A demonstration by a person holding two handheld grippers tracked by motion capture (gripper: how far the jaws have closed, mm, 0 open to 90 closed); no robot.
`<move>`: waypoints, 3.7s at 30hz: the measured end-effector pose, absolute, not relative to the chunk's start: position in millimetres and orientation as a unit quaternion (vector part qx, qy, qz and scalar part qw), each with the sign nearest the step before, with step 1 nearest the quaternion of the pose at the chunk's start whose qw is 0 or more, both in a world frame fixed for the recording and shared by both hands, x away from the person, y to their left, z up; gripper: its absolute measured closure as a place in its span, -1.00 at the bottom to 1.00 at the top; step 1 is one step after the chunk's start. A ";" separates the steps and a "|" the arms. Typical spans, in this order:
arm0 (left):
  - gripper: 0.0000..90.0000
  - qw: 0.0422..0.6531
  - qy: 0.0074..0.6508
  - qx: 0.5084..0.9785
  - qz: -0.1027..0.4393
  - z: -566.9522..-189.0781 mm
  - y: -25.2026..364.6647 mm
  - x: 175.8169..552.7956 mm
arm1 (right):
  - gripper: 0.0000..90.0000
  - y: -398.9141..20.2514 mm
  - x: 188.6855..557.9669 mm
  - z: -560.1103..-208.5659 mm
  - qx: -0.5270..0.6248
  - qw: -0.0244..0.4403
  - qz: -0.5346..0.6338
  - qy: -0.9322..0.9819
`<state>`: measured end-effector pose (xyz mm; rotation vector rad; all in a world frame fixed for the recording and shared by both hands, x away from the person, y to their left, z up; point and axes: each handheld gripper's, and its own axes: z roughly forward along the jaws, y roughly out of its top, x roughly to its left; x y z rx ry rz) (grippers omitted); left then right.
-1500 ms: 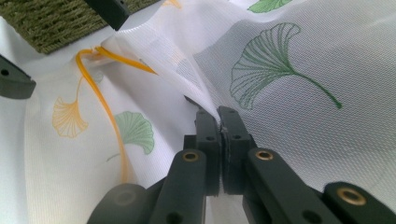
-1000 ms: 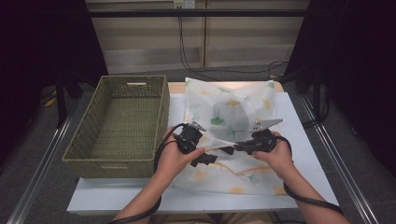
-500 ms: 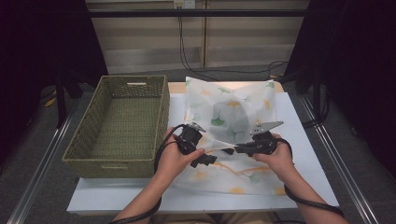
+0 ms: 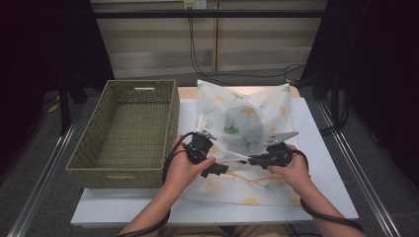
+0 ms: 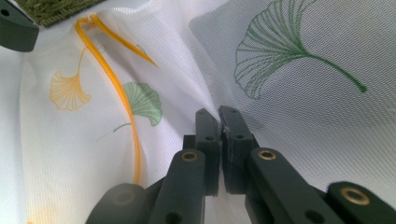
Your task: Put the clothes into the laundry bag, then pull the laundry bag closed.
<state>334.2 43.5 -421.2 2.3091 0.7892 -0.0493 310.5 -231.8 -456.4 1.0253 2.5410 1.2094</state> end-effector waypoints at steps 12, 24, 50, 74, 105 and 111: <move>-0.92 0.335 0.318 0.887 -0.022 -428.7 45.5 331.6 | 0.92 -229.4 308.1 -461.1 0.339 0.071 0.397 0.850; -0.93 0.326 0.336 0.883 -0.025 -434.1 49.9 328.9 | 0.84 -229.8 305.4 -462.7 0.333 0.063 0.398 0.852; -0.95 0.318 0.355 0.878 -0.025 -438.7 57.6 320.5 | -0.32 -227.7 306.3 -449.7 0.358 0.083 0.393 0.843; -0.95 0.315 0.361 0.878 -0.024 -436.6 64.7 315.3 | -0.68 -226.9 305.6 -438.9 0.355 0.106 0.394 0.841; -0.94 0.283 0.387 0.877 0.025 -447.6 61.8 304.2 | -0.69 -227.0 309.9 -433.1 0.353 0.095 0.408 0.837; -0.89 0.274 0.400 0.874 0.037 -451.5 61.3 305.2 | -0.68 -225.6 309.0 -434.0 0.349 0.090 0.408 0.839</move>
